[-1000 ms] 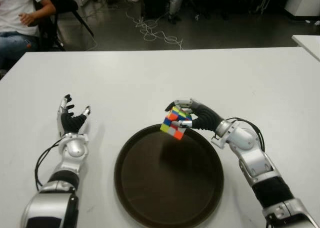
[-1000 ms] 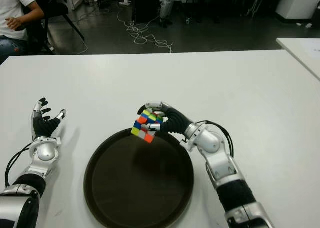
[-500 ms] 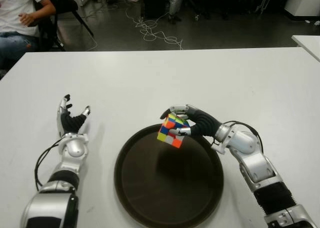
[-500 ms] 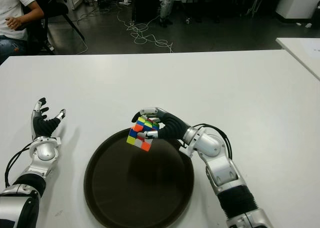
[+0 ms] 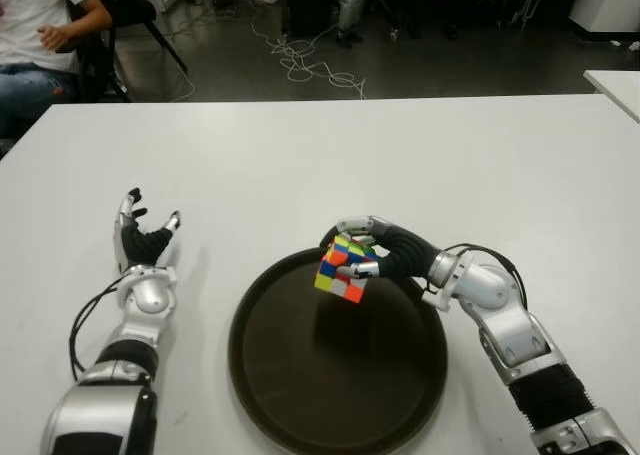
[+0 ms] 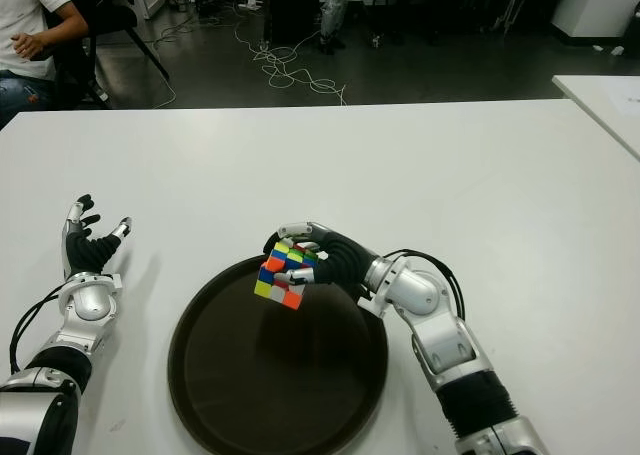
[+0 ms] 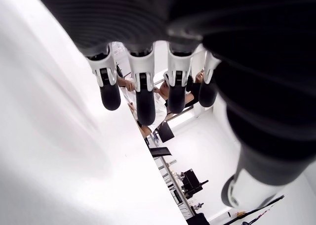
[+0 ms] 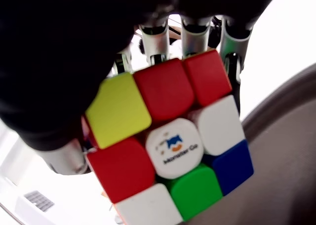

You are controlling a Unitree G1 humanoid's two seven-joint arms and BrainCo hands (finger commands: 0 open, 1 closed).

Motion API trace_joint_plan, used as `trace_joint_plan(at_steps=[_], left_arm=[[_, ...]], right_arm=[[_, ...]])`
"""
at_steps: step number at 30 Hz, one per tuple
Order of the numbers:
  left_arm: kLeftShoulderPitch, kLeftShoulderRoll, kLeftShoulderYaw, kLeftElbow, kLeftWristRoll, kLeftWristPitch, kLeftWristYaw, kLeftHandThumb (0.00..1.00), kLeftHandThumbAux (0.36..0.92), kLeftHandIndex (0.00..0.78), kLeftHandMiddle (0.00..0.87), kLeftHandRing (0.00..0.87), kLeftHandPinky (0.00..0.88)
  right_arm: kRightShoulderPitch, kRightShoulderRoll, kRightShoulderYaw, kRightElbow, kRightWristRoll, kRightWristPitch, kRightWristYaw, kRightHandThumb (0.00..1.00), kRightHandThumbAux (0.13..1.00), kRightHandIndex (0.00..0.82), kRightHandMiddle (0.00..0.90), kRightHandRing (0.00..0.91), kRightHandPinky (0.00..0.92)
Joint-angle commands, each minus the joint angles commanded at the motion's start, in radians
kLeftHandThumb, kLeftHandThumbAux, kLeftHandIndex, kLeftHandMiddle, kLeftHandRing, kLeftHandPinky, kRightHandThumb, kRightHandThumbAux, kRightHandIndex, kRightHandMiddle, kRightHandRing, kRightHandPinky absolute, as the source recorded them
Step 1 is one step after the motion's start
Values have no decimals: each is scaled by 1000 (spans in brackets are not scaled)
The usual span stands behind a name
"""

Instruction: Pick up the Rubik's Cube and put it in the plate

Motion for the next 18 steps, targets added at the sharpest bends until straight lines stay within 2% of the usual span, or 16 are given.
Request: trace_joint_plan(at_steps=[5, 10, 16, 17, 18], left_arm=[[1, 2, -3, 0, 4, -5, 2, 29, 749, 115, 191, 229, 285], [0, 5, -11, 1, 15, 4, 15, 10, 734, 101, 165, 196, 242], [-1, 5, -14, 2, 19, 10, 21, 3, 728, 94, 151, 183, 238], [-1, 5, -14, 2, 19, 10, 21, 3, 728, 95, 150, 180, 230], [-2, 5, -14, 2, 19, 10, 20, 3, 728, 96, 150, 179, 227]], right_arm=[[2, -3, 9, -9, -31, 9, -17, 678, 727, 434, 811, 840, 829], [4, -4, 17, -16, -54, 10, -34, 679, 727, 434, 816, 846, 836], [12, -4, 26, -38, -75, 29, -49, 679, 727, 436, 826, 852, 851], [14, -4, 29, -44, -83, 36, -54, 464, 731, 506, 840, 865, 865], [15, -4, 31, -48, -87, 41, -58, 381, 734, 531, 846, 869, 871]])
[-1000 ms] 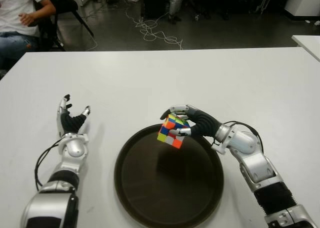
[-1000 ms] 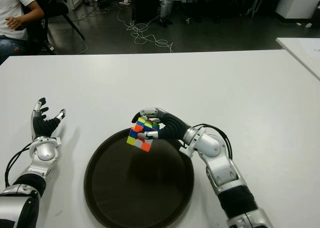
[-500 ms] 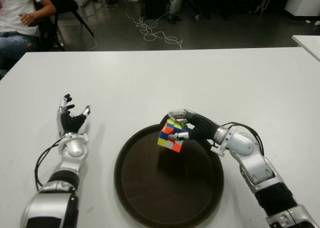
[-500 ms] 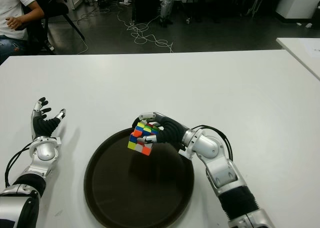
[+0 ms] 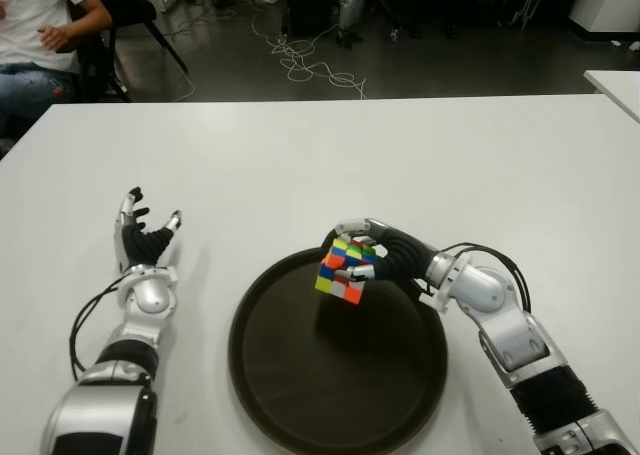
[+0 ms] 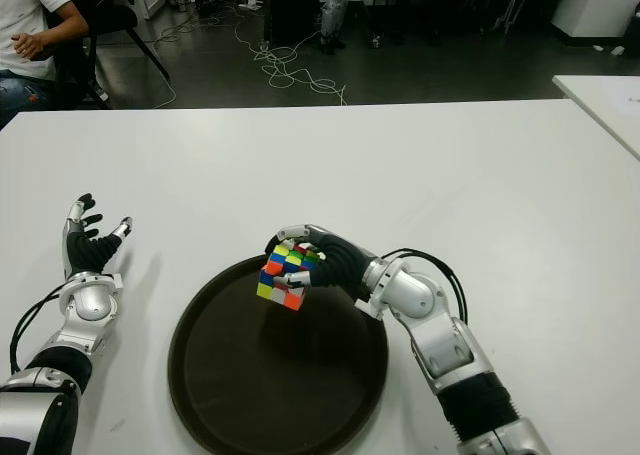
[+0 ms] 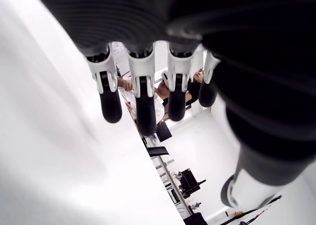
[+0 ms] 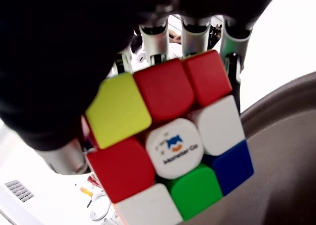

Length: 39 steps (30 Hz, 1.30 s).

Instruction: Pick up the Rubik's Cube and put it in the plate

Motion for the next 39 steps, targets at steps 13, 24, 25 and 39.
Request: trace_joint_plan(at_steps=[13, 24, 25, 39], left_arm=[[0, -2, 7, -2, -11, 2, -15, 0, 733, 99, 131, 134, 139], [-1, -4, 7, -1, -13, 0, -16, 0, 735, 100, 144, 159, 180], [-1, -4, 8, -1, -14, 0, -16, 0, 736, 100, 146, 162, 183], [1, -3, 10, -1, -15, -6, -21, 0, 738, 96, 136, 152, 166]], right_arm=[[-11, 23, 21, 57, -8, -43, -26, 59, 760, 659, 850, 871, 871], [-26, 38, 28, 152, 3, -139, -24, 130, 784, 673, 844, 863, 856], [-27, 41, 28, 161, 1, -153, -31, 139, 784, 675, 844, 863, 859], [-40, 52, 38, 228, -69, -280, -132, 73, 815, 746, 867, 884, 898]])
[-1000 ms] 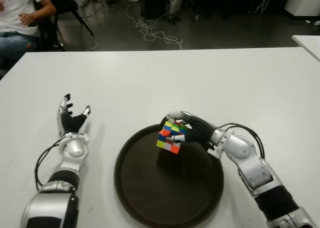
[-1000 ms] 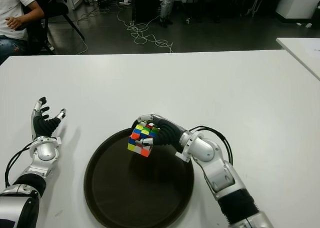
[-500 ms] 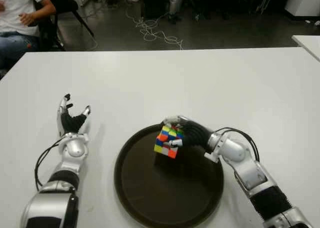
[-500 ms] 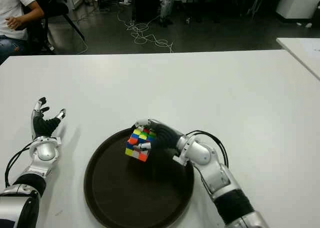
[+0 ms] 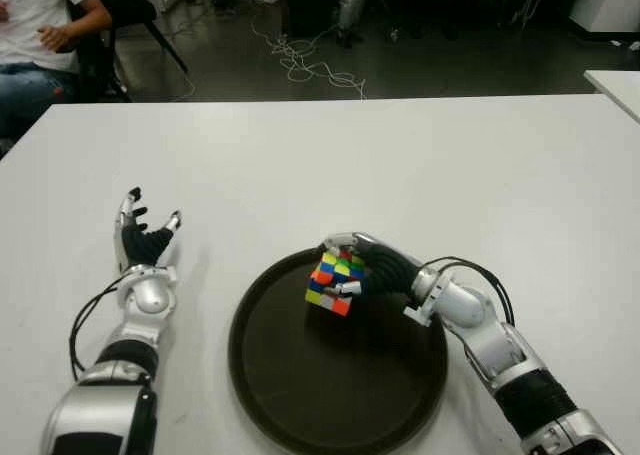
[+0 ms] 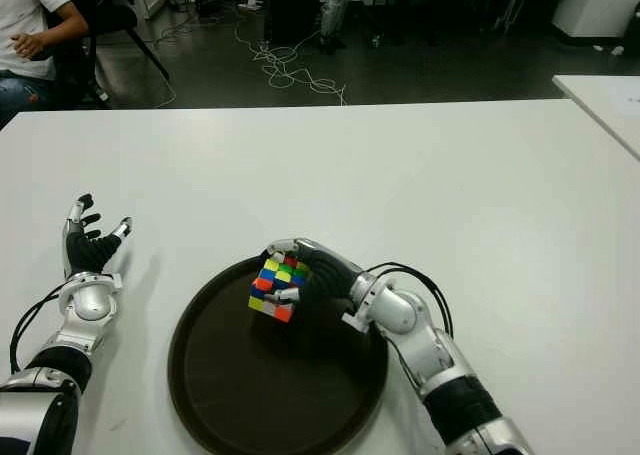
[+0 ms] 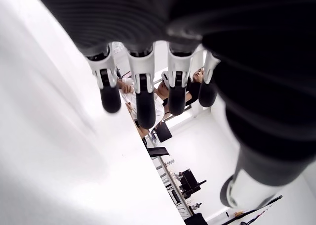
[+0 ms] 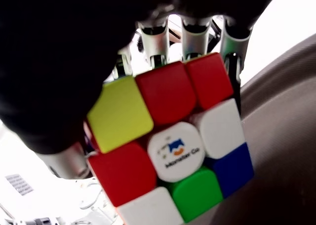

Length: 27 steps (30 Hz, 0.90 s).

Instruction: Pick up the Rubik's Cube and put it in the plate

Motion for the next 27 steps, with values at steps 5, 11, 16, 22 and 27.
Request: trace_joint_plan(at_steps=[5, 11, 16, 22, 27], left_arm=[[-1, 1, 0, 3, 0, 3, 0, 0, 745, 95, 134, 144, 147], [0, 0, 4, 3, -5, 1, -6, 0, 738, 92, 127, 130, 120], [0, 0, 2, 2, -2, 1, -4, 0, 737, 97, 134, 139, 132], [0, 1, 0, 2, 0, 2, 1, 0, 738, 96, 139, 149, 158], [-1, -1, 5, 2, -5, -1, -2, 0, 745, 96, 141, 160, 194]], right_arm=[[2, -11, 2, -15, 5, 24, 19, 70, 818, 740, 864, 879, 889], [8, -6, -6, -21, 58, 51, 61, 13, 776, 650, 833, 861, 854], [8, 11, -22, 13, 121, 17, 83, 2, 679, 544, 693, 737, 700], [-4, 26, -36, 53, 159, -22, 90, 0, 587, 363, 410, 415, 311], [-27, 43, -47, 126, 210, -84, 134, 0, 564, 180, 181, 156, 78]])
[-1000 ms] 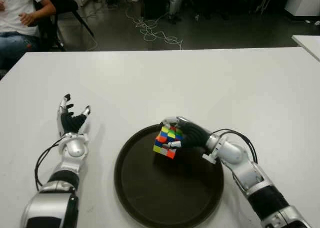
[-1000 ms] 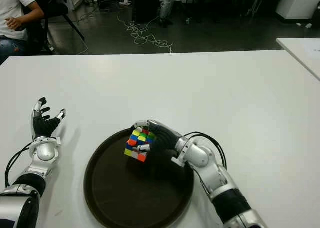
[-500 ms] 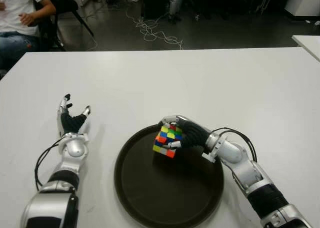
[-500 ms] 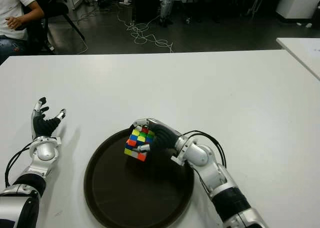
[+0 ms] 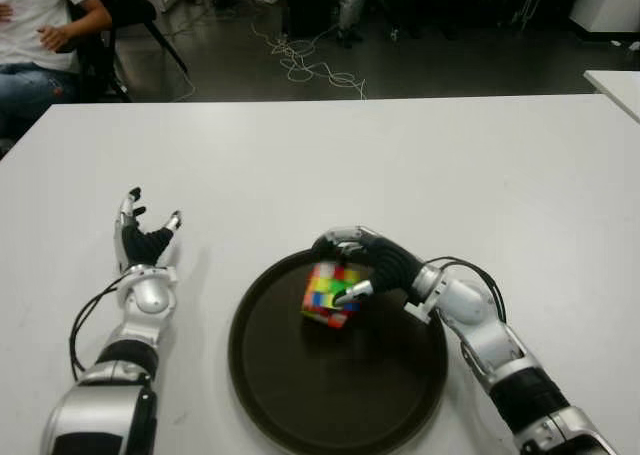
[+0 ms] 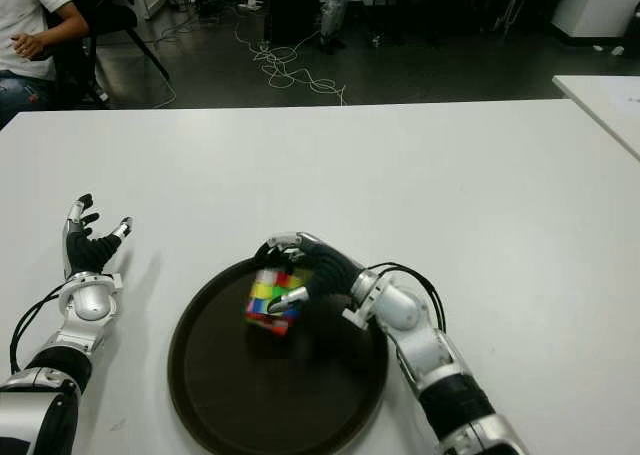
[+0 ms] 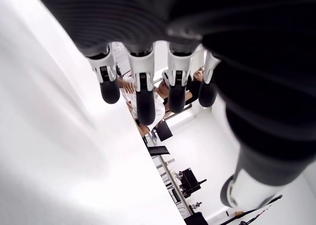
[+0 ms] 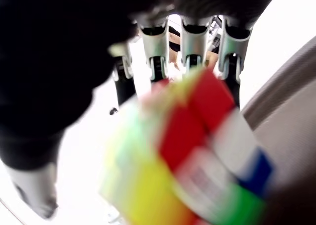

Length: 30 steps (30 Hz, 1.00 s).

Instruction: Pick up the Rubik's Cube and put it in the plate

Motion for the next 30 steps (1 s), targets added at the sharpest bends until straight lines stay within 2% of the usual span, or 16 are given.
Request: trace_joint_plan(at_steps=[5, 11, 16, 21, 26, 30], left_arm=[[0, -1, 2, 0, -2, -1, 1, 0, 743, 99, 144, 166, 199], [-1, 2, -1, 4, 3, 8, 3, 0, 729, 101, 152, 172, 204], [-1, 2, -2, 4, 4, 4, 4, 0, 730, 104, 156, 177, 224], [-2, 2, -1, 5, 4, -1, 7, 7, 754, 107, 160, 197, 268], [-2, 2, -1, 6, 4, 0, 6, 23, 770, 111, 159, 189, 230], [-1, 3, -5, 3, 9, 0, 9, 13, 758, 107, 153, 173, 198]], right_arm=[[-15, 11, -5, 49, 65, -50, 81, 0, 581, 88, 65, 36, 16], [-36, 30, -21, 103, 154, -83, 191, 0, 621, 35, 12, 3, 1], [-45, 33, -33, 110, 169, -84, 227, 0, 659, 21, 1, 0, 0], [-45, 36, -46, 113, 165, -92, 236, 0, 683, 24, 1, 0, 13], [-43, 39, -52, 105, 168, -93, 247, 0, 699, 24, 2, 0, 21], [-44, 39, -57, 104, 157, -90, 239, 0, 706, 29, 11, 0, 25]])
